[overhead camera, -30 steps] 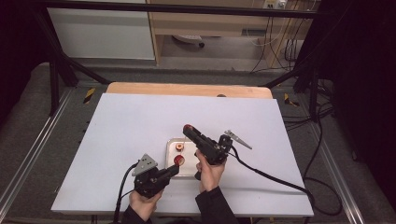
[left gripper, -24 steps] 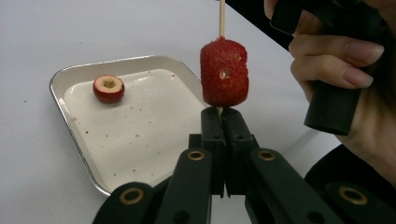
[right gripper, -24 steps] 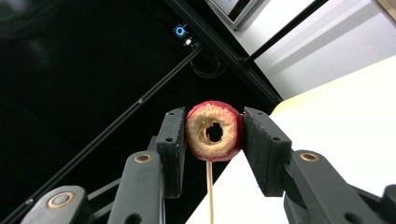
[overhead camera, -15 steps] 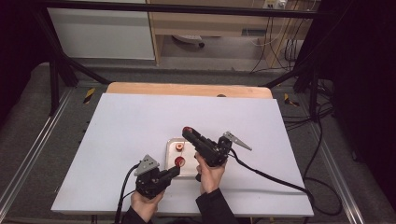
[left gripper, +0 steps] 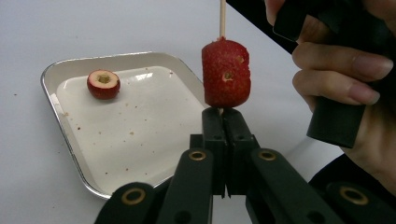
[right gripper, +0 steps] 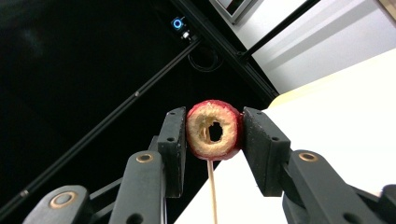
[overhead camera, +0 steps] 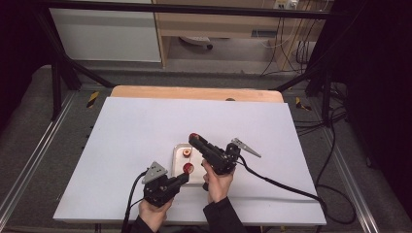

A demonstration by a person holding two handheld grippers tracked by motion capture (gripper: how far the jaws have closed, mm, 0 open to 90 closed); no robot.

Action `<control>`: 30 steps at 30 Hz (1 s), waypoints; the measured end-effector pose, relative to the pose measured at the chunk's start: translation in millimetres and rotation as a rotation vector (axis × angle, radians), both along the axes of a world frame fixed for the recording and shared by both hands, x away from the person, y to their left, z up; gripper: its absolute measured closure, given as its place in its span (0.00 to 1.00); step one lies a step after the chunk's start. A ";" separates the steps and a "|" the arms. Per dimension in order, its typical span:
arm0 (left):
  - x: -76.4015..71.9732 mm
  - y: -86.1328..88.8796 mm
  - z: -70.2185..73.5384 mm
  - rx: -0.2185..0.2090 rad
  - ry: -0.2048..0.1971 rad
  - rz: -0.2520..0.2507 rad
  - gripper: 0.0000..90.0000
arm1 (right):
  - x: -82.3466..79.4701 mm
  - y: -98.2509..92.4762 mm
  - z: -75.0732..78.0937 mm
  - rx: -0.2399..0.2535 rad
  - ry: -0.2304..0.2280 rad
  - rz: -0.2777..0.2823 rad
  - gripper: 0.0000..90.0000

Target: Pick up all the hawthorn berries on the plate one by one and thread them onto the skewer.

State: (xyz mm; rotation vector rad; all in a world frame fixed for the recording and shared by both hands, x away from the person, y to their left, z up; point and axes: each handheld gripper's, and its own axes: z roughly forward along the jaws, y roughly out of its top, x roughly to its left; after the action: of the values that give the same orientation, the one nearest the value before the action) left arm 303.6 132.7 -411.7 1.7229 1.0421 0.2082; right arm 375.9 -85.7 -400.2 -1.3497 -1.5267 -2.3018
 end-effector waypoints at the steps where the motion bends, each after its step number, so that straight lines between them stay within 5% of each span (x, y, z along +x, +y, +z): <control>1: 0.6 1.7 1.1 -0.010 0.002 0.001 0.99 | -0.3 -0.5 0.5 -0.013 -0.007 -0.002 0.69; 22: 4.4 2.0 0.8 -0.027 0.044 -0.021 0.99 | -7.1 -6.0 -2.4 -0.093 -0.057 -0.014 0.70; 30: 1.7 -0.8 0.2 -0.007 0.012 -0.012 0.99 | -8.8 -4.7 -4.5 -0.078 -0.058 -0.013 0.71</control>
State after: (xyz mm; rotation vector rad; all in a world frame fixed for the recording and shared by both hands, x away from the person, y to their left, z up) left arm 305.3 131.8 -411.4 1.7255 1.0403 0.1862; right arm 367.1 -90.3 -404.7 -1.3249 -1.6455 -2.3318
